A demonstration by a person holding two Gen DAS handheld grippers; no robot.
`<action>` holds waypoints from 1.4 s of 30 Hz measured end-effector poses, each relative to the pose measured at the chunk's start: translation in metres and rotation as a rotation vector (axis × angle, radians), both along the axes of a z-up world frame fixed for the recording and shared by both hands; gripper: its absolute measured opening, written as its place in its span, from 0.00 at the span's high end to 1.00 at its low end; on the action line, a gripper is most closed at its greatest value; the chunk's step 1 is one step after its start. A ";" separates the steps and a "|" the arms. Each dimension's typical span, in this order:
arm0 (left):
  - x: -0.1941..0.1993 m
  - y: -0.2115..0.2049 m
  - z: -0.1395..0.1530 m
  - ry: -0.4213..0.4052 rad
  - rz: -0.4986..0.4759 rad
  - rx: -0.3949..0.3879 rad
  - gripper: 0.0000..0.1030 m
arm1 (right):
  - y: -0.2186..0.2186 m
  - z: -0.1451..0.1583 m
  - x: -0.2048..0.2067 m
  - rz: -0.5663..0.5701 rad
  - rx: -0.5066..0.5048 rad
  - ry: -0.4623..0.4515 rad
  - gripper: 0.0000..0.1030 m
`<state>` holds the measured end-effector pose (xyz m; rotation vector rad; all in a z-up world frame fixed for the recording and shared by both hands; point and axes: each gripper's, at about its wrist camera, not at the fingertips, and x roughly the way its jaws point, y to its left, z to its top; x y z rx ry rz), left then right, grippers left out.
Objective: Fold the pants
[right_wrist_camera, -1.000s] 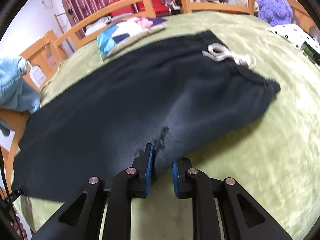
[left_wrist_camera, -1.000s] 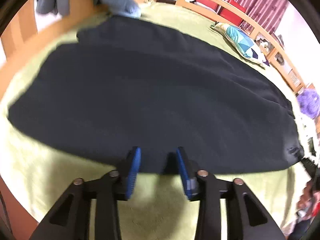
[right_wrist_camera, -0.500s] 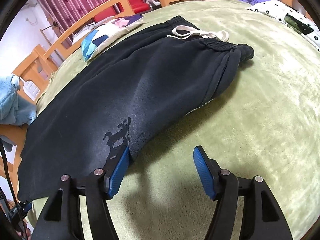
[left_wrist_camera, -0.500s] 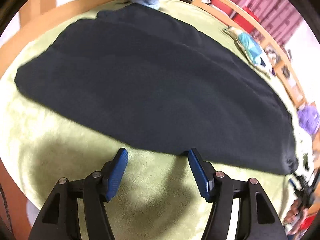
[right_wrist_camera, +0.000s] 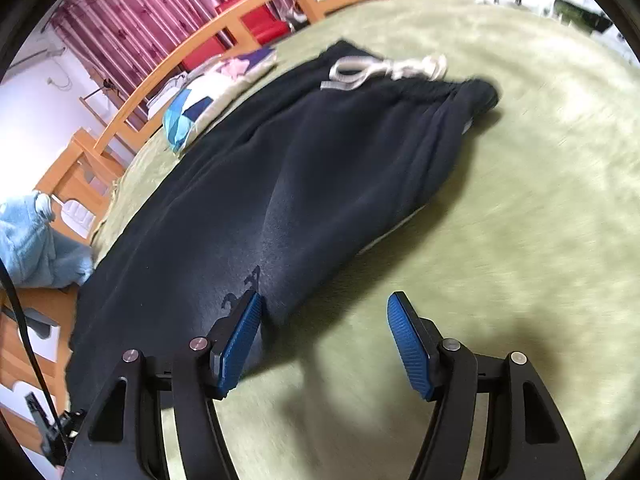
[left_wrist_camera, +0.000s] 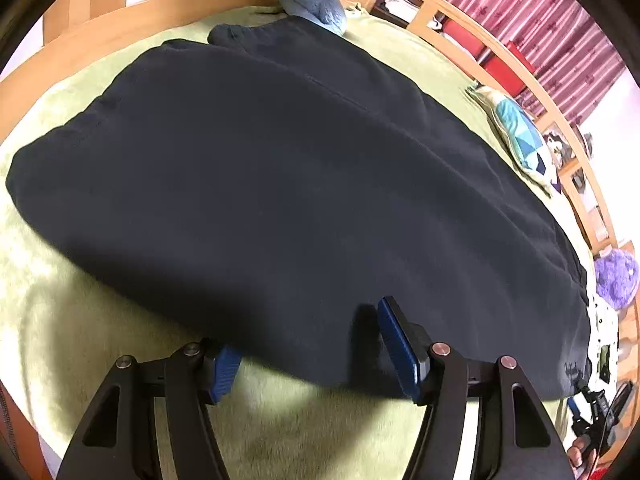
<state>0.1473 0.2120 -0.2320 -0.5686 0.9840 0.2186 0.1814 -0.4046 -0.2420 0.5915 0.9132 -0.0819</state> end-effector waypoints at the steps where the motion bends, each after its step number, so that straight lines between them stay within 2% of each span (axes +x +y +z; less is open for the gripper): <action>1: 0.002 0.001 0.001 0.006 0.007 0.000 0.42 | 0.002 -0.004 0.005 0.004 0.013 0.010 0.37; 3: 0.007 0.004 0.003 0.027 0.023 0.013 0.49 | 0.011 -0.011 0.018 0.017 0.023 0.014 0.37; 4: 0.007 0.006 0.005 0.037 0.032 0.027 0.60 | 0.015 -0.011 0.022 0.020 0.005 0.015 0.39; 5: 0.008 0.008 0.007 0.044 0.036 0.040 0.74 | 0.019 -0.009 0.026 0.027 -0.009 0.013 0.47; 6: 0.009 0.009 0.010 0.045 0.034 0.050 0.81 | 0.023 -0.005 0.030 0.049 -0.016 0.007 0.76; 7: 0.011 0.012 0.015 0.035 0.022 0.054 0.86 | 0.025 -0.002 0.033 0.066 -0.013 0.006 0.87; 9: 0.014 0.012 0.027 0.000 -0.008 0.063 0.90 | 0.030 0.014 0.037 0.084 -0.040 -0.030 0.88; 14: 0.018 0.003 0.075 -0.092 -0.059 0.163 0.90 | 0.045 0.062 0.042 0.108 -0.162 -0.109 0.88; 20: 0.026 0.000 0.121 -0.159 -0.077 0.213 0.90 | 0.035 0.100 0.046 0.077 -0.108 -0.155 0.88; 25: 0.044 -0.003 0.146 -0.198 -0.085 0.240 0.90 | 0.037 0.120 0.050 0.076 -0.120 -0.181 0.88; 30: 0.078 -0.003 0.158 -0.218 -0.077 0.270 0.90 | 0.042 0.141 0.077 0.100 -0.148 -0.213 0.89; 33: 0.109 -0.006 0.159 -0.233 -0.074 0.315 0.90 | 0.046 0.151 0.101 0.123 -0.192 -0.236 0.89; 42: 0.207 -0.020 0.145 -0.229 -0.074 0.392 0.90 | 0.052 0.154 0.196 0.178 -0.251 -0.275 0.89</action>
